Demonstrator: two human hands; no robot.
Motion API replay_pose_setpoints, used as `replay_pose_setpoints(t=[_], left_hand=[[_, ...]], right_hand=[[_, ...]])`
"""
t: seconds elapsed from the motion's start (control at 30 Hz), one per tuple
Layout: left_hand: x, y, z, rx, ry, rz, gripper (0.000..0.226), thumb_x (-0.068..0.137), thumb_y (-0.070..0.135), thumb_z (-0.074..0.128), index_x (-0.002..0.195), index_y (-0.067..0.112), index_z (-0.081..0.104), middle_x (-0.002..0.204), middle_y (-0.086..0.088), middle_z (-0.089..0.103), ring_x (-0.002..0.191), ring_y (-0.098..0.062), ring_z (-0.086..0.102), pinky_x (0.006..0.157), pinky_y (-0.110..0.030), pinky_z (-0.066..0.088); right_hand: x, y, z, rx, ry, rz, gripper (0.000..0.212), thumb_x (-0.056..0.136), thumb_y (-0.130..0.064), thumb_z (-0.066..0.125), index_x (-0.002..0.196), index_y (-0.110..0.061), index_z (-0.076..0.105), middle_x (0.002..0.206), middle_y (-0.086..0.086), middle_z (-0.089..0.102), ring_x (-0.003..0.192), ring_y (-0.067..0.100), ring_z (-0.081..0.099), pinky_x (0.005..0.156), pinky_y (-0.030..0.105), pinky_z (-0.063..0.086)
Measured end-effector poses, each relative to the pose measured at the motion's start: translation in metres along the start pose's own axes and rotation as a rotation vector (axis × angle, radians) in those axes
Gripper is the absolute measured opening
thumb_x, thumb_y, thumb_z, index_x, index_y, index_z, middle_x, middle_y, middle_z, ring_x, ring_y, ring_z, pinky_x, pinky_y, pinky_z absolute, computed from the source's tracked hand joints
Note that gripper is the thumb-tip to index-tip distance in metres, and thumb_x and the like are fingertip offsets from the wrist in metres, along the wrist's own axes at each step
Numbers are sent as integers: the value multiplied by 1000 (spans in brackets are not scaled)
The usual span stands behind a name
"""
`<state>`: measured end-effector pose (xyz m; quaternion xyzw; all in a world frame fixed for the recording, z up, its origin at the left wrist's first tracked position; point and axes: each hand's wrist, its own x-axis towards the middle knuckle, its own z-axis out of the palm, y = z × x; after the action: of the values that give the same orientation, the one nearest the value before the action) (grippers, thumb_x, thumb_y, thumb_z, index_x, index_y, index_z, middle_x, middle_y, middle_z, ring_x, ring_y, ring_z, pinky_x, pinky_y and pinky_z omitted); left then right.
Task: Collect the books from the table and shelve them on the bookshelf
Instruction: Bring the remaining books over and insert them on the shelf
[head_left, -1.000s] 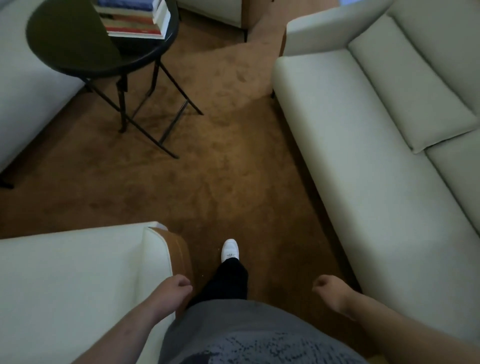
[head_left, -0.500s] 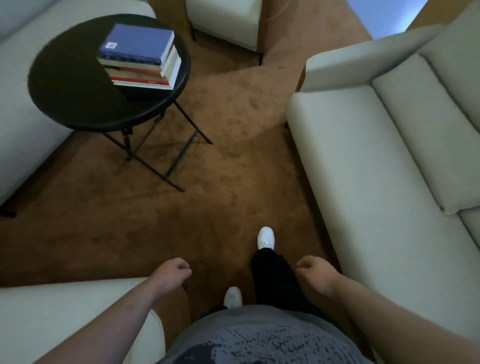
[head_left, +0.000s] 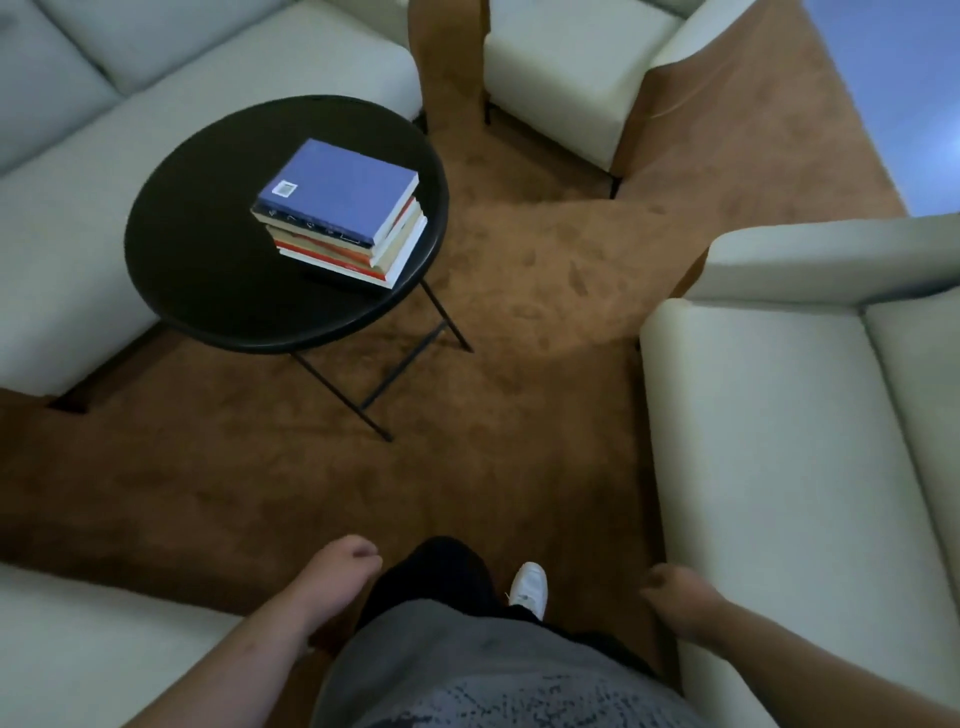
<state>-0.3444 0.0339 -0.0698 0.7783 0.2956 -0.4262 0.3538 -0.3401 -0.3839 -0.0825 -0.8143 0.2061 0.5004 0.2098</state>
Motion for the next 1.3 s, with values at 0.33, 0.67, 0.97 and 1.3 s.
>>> replay_pose_setpoints(t=[0.33, 0.67, 0.97, 1.3], left_hand=[[83, 98, -71, -23, 0, 61, 28, 98, 27, 54, 124, 21, 61, 116, 6, 61, 108, -10, 57, 90, -24, 46], [122, 152, -191, -80, 105, 73, 6, 98, 25, 57, 99, 29, 61, 105, 3, 65, 94, -8, 61, 80, -24, 48], [134, 228, -240, -1017, 224, 6, 60, 99, 52, 43, 146, 15, 38, 140, -9, 50, 126, -29, 53, 108, -44, 44], [179, 297, -241, -1581, 286, -135, 53, 91, 43, 65, 134, 15, 51, 126, -2, 62, 109, -23, 57, 90, -40, 43]], right_hand=[[81, -170, -123, -81, 13, -108, 24, 101, -23, 56, 123, -16, 63, 122, 3, 65, 108, 15, 62, 94, 29, 52], [109, -335, -211, -186, 2, -252, 17, 96, -17, 59, 97, -7, 74, 96, 7, 70, 89, 20, 67, 81, 32, 54], [115, -519, -278, 51, 50, -591, 20, 100, -34, 58, 90, -22, 70, 90, 0, 68, 92, 23, 64, 88, 41, 53], [159, -674, -273, -231, -622, -590, 45, 95, -44, 63, 134, -22, 59, 123, 0, 69, 106, 17, 69, 83, 32, 54]])
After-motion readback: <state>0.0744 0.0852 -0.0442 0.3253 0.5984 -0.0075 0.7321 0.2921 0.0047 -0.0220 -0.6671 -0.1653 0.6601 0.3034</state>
